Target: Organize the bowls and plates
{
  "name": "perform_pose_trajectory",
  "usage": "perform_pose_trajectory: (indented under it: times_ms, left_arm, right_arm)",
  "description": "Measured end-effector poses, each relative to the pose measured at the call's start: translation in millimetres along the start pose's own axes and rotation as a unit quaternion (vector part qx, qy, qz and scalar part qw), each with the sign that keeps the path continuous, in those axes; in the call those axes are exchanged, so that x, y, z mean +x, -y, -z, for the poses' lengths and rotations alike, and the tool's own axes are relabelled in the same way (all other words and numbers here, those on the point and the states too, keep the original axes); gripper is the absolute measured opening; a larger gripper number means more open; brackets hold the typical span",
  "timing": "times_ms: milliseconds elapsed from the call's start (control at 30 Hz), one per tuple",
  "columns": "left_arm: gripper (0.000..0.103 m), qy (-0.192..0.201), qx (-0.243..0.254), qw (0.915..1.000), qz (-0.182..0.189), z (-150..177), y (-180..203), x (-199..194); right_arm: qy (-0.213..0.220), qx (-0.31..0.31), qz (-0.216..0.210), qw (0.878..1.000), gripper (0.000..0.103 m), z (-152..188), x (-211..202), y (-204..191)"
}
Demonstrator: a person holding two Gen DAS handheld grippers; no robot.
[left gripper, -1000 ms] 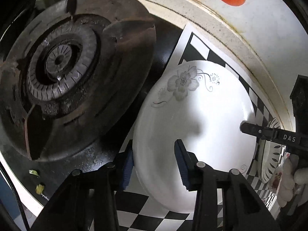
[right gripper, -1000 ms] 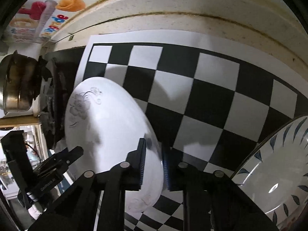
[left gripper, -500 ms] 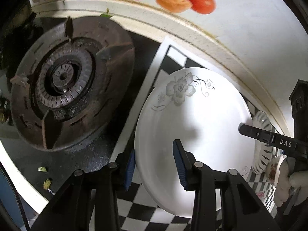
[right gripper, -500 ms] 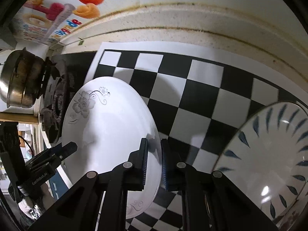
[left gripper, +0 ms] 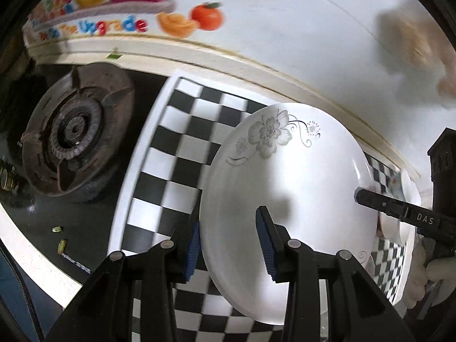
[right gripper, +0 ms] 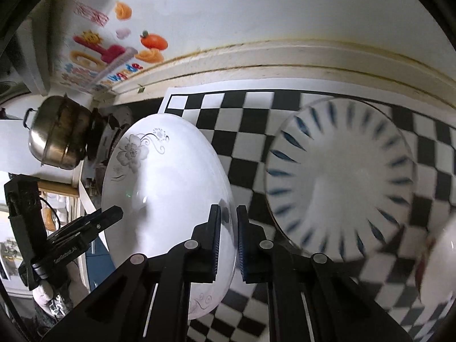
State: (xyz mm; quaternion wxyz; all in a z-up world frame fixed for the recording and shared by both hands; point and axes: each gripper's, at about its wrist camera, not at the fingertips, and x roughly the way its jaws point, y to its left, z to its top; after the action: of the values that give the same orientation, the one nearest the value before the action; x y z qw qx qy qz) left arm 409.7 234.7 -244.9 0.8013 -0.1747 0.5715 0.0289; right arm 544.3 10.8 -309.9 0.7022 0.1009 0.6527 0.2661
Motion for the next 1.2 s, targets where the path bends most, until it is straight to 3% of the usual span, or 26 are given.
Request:
perform_pose_trajectory:
  times_ms: [400,633,933,1200]
  left_arm:
    - [0.035,-0.016,0.081,0.9960,0.034,40.9,97.5,-1.8]
    - [0.035,-0.058,0.126,0.9893,0.046,80.0,147.3,25.4]
    - [0.035,-0.122,0.179,0.9758,0.027,130.9,187.9,69.5]
    - [0.035,-0.147,0.201,0.9684,-0.006,143.1,192.9,87.9]
  right_arm:
    - [0.056,0.066,0.013,0.996,0.013,96.9,-96.7,74.9]
    - [0.069,0.120,0.028,0.990,0.013,165.5,-125.2,127.5]
    - [0.056,0.177,0.059,0.981,0.013,240.2,-118.8,179.6]
    - [0.041,0.188,0.065,0.979,0.013,259.1,-102.7,194.2]
